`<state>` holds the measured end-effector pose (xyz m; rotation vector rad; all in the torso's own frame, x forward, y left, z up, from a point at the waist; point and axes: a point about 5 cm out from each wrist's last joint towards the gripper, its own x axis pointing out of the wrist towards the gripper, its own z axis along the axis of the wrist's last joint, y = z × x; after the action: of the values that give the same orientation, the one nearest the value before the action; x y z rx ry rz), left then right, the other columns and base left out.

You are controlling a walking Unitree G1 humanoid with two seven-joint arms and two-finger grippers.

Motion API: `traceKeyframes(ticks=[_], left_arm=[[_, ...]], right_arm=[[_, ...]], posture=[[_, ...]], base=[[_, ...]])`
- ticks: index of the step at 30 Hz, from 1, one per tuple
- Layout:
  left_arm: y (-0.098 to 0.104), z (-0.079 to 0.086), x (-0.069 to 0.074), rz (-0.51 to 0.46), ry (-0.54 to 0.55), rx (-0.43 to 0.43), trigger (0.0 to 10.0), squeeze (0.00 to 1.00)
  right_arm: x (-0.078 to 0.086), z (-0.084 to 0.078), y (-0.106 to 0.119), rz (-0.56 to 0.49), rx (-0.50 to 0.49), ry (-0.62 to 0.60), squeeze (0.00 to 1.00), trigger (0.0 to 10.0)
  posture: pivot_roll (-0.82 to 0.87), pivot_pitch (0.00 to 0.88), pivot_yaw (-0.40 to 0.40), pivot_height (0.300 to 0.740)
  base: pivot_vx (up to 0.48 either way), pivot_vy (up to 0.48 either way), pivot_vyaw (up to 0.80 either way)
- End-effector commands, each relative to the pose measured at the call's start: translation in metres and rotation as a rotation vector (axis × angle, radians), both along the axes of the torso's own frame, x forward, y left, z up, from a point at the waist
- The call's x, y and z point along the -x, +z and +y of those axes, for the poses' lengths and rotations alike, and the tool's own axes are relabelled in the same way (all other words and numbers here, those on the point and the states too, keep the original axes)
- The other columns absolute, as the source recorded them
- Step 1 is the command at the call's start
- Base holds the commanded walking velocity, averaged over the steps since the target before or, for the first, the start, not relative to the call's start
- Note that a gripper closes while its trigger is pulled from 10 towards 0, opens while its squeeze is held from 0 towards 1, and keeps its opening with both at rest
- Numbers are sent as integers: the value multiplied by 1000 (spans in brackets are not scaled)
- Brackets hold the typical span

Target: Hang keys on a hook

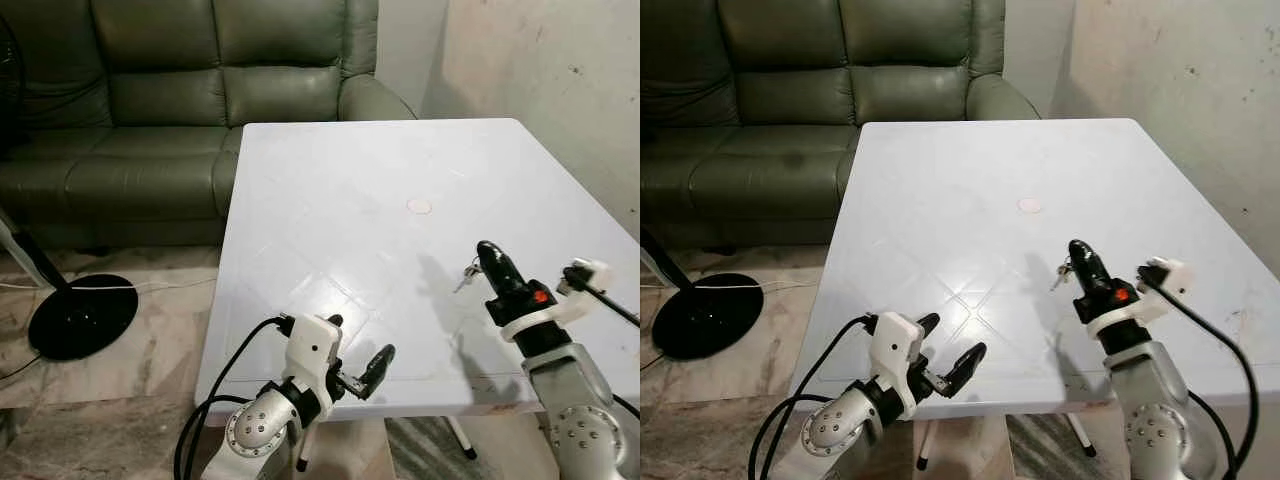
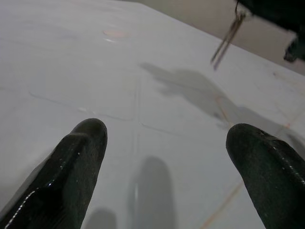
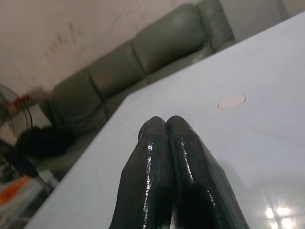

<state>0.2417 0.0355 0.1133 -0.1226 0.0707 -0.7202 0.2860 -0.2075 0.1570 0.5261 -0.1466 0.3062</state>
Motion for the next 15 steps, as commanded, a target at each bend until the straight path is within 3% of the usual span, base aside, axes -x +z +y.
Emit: traceKeyframes(ticks=[1,5,6,7,11,13,15], left_arm=[[2,-3,-1,-2,-1,14,10000,0],[3,1,-5,-3,24,20,10000,0],[3,3,-7,-7,37,17,10000,0],[5,10,-14,-13,70,22,10000,0],[10,23,-27,-40,133,17,10000,0],[26,51,-49,-95,263,34,10000,0],[32,61,-55,-118,313,47,10000,0]], right_arm=[[1,-1,2,-4,7,-4,0,10000],[-1,-8,6,-11,79,-89,0,10000],[-3,-11,6,-16,154,-138,0,10000],[-6,-17,5,-13,322,-243,0,10000],[-8,-21,9,-45,422,-309,0,10000],[-9,-22,14,-62,500,-379,0,10000],[-9,-21,13,-58,495,-382,0,10000]], posture=[[-19,106,-47,740],[-19,105,-48,740],[-20,105,-50,740],[-19,104,-51,740],[-19,99,-55,740],[-16,87,-58,740],[-16,87,-58,740]], base=[[0,0,0],[0,0,0],[0,0,0],[0,0,0],[0,0,0],[0,0,0],[0,0,0]])
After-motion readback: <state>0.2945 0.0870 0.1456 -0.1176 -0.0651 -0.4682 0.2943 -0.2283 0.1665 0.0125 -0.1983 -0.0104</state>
